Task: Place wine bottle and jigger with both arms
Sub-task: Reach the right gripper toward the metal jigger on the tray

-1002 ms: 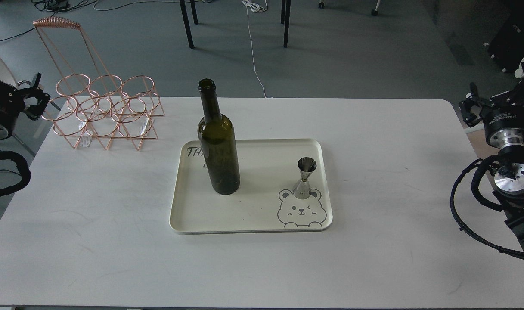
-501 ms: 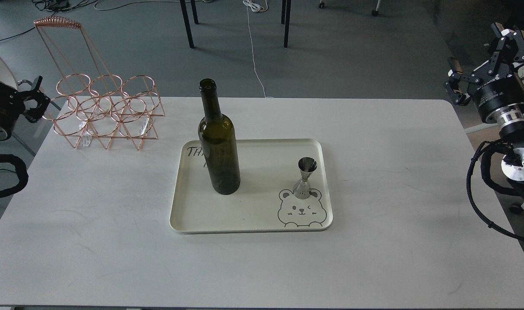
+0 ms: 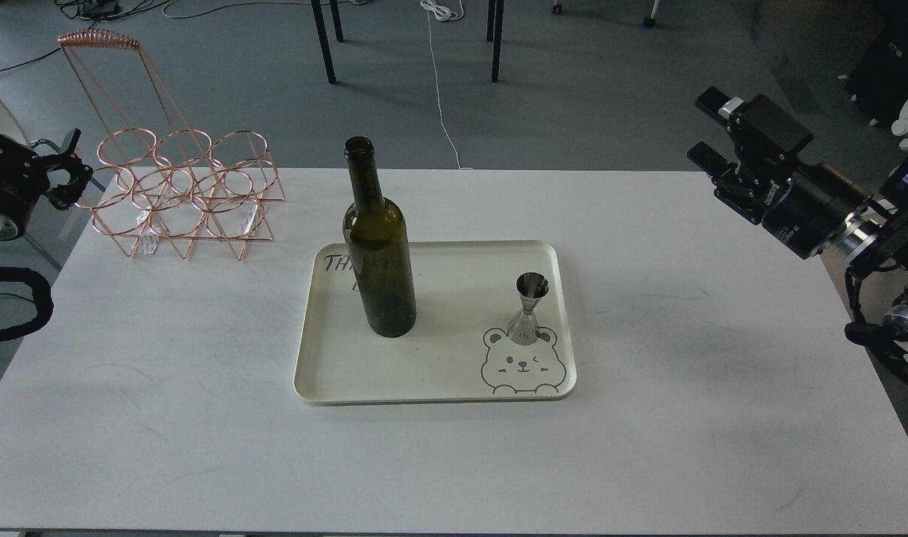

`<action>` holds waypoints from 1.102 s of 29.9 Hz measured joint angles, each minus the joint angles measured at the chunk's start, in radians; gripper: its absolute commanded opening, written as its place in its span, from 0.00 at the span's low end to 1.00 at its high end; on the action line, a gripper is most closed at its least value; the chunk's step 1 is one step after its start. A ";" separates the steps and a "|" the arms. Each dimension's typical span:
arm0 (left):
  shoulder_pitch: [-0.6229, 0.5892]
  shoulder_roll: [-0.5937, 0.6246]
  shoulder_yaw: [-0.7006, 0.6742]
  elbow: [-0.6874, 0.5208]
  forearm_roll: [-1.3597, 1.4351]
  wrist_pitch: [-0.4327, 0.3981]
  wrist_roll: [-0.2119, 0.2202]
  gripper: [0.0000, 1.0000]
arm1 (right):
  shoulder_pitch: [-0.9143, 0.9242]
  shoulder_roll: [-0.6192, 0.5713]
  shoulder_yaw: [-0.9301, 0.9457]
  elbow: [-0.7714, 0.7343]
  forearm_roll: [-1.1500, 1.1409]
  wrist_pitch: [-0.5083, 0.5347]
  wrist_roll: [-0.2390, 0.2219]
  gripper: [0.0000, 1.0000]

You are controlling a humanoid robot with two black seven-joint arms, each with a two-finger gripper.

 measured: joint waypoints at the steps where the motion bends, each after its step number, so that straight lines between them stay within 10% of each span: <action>1: 0.000 0.000 0.000 0.000 0.000 0.000 0.000 0.99 | 0.002 -0.002 -0.022 0.005 -0.050 -0.017 0.000 0.98; 15: 0.000 -0.008 -0.002 -0.003 -0.003 0.000 -0.002 0.99 | 0.081 0.061 -0.389 -0.030 -0.613 -0.229 0.000 0.96; 33: -0.006 0.007 -0.003 -0.004 -0.004 0.000 -0.022 0.99 | 0.129 0.387 -0.488 -0.421 -0.866 -0.422 0.000 0.82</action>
